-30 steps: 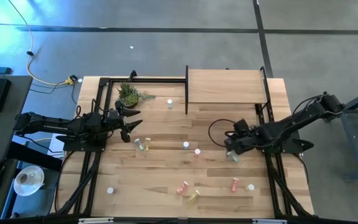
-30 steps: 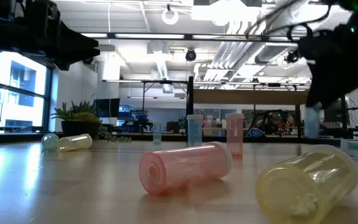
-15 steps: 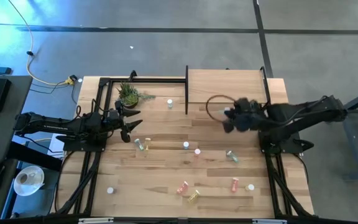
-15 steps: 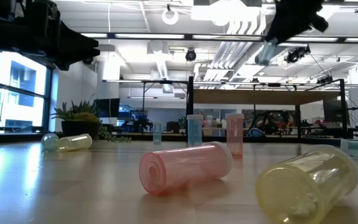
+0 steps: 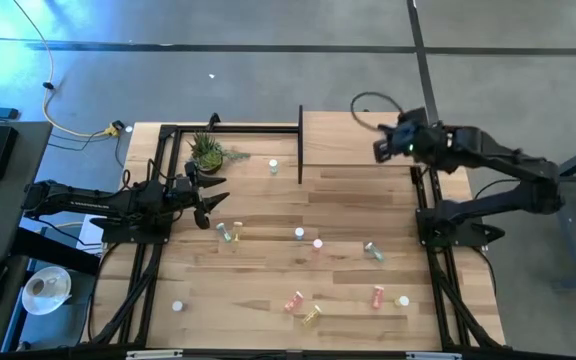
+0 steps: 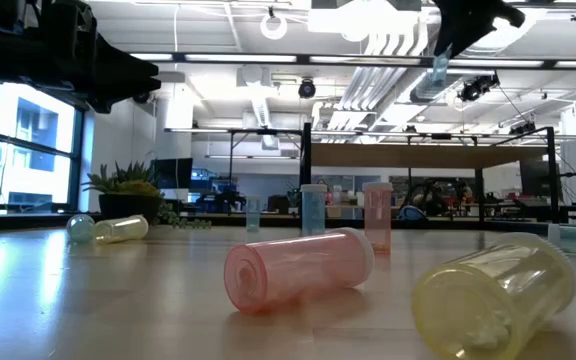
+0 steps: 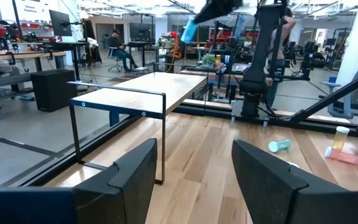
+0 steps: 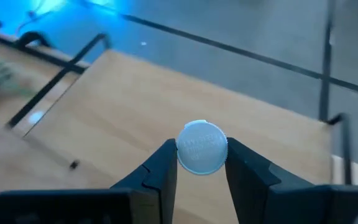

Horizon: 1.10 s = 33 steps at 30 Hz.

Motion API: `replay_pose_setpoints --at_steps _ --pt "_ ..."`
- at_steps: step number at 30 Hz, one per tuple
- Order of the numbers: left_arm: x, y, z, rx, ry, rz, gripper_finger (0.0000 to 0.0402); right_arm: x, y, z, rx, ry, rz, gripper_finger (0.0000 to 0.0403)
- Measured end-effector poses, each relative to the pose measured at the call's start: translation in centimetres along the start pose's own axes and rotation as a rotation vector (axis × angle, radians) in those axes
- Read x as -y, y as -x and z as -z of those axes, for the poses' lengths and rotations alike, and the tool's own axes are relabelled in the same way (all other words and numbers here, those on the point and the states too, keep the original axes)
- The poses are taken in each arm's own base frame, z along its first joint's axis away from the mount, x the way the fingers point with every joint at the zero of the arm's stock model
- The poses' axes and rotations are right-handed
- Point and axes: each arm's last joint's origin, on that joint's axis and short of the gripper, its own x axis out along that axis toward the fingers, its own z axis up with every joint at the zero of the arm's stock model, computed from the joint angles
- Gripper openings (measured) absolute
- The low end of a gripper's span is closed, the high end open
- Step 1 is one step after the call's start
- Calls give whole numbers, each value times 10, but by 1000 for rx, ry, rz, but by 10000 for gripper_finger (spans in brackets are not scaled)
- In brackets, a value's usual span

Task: Pick and place medicine bottles onto shelf by color
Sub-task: Put the blue pill bottle on the shelf

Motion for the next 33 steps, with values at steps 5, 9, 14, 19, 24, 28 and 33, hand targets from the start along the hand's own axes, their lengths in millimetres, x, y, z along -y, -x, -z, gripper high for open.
replay_pose_setpoints --at_steps 5,9,14,19,24,28,33 --pt "0 0 0 0 0 0 200 20 -10 -15 -29 -56 55 103" --pt "0 0 0 0 0 0 200 37 -20 -21 -61 -110 103 103" --pt "0 0 0 0 0 0 200 52 -34 -27 -116 -192 136 103" --pt "0 0 0 0 -1 0 200 62 -55 -32 -179 -235 182 103" --pt "0 0 0 0 0 0 200 70 -80 -34 -261 -266 209 103" --pt "0 0 0 0 -1 0 200 74 -98 -35 -325 -283 214 103" --pt "0 0 0 0 -1 0 200 78 -115 -35 -376 -299 238 103"
